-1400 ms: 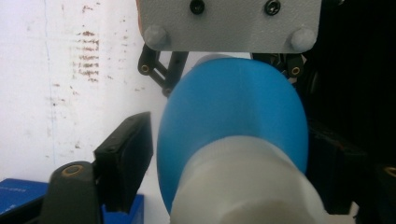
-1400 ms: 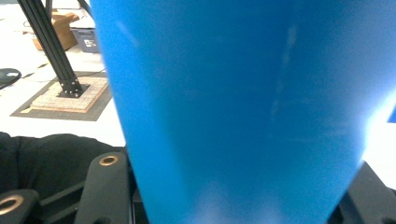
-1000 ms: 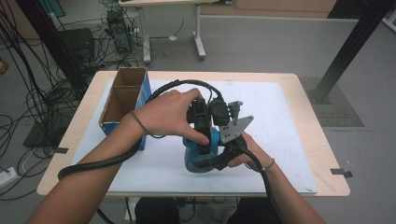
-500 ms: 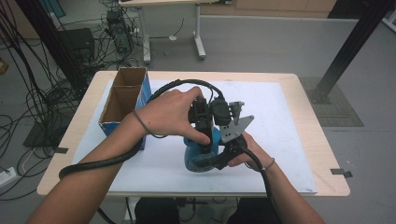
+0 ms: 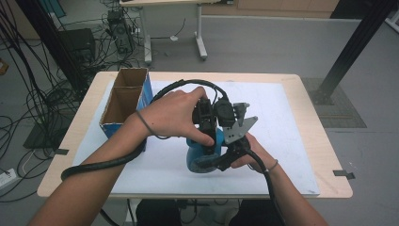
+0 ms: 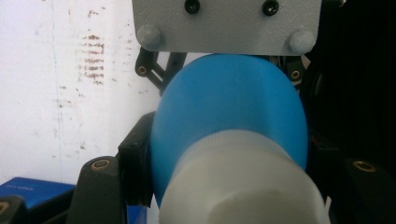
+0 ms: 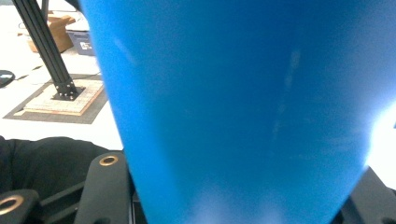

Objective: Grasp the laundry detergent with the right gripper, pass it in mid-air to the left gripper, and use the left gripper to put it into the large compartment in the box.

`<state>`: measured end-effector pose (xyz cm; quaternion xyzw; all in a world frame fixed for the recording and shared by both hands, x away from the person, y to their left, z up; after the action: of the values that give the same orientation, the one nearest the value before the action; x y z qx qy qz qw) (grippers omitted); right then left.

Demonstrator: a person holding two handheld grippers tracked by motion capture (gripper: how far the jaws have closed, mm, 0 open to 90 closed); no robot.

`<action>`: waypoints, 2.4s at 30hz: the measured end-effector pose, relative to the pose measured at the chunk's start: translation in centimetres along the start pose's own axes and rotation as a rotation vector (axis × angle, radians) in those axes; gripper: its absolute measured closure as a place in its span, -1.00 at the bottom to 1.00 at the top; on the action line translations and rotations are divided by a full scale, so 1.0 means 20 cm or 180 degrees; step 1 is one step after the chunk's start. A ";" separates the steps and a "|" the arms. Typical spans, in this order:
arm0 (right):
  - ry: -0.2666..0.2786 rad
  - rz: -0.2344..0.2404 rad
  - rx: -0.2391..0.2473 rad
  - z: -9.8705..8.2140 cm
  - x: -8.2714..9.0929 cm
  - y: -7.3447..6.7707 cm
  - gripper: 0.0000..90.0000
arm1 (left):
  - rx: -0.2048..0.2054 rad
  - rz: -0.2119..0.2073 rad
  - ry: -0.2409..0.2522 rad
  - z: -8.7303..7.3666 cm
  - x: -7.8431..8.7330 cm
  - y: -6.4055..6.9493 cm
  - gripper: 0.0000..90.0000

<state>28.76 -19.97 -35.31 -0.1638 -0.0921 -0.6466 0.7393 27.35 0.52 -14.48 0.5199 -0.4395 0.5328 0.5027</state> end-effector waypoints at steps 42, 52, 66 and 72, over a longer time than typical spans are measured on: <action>-0.0015 -0.0006 -0.0004 0.01 -0.01 0.00 -0.05 | 0.0043 -0.0017 0.0018 -0.02 0.00 -0.01 -0.17; -0.0031 -0.0001 -0.0003 0.01 -0.01 0.01 -0.05 | 0.0065 -0.0028 0.0020 -0.02 -0.01 -0.02 -0.17; -0.0013 -0.0013 -0.0003 0.01 -0.01 0.01 -0.05 | 0.0052 -0.0010 0.0044 -0.02 0.00 -0.01 -0.17; -0.0013 -0.0011 0.0000 0.01 -0.01 0.01 -0.05 | 0.0062 0.0002 0.0066 -0.03 0.00 -0.01 -0.17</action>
<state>28.92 -19.79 -35.21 -0.1649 -0.0938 -0.6475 0.7380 27.53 1.10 -14.50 0.5190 -0.4292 0.5426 0.5020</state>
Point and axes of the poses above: each handheld gripper's, and its own axes: x roughly backward along the jaws, z roughly out of its top, y roughly to its right, the point moved 5 cm from there along -x, roughly forward along the jaws, and after that the axes turned 2 degrees about -x, right-handed, at the moved point
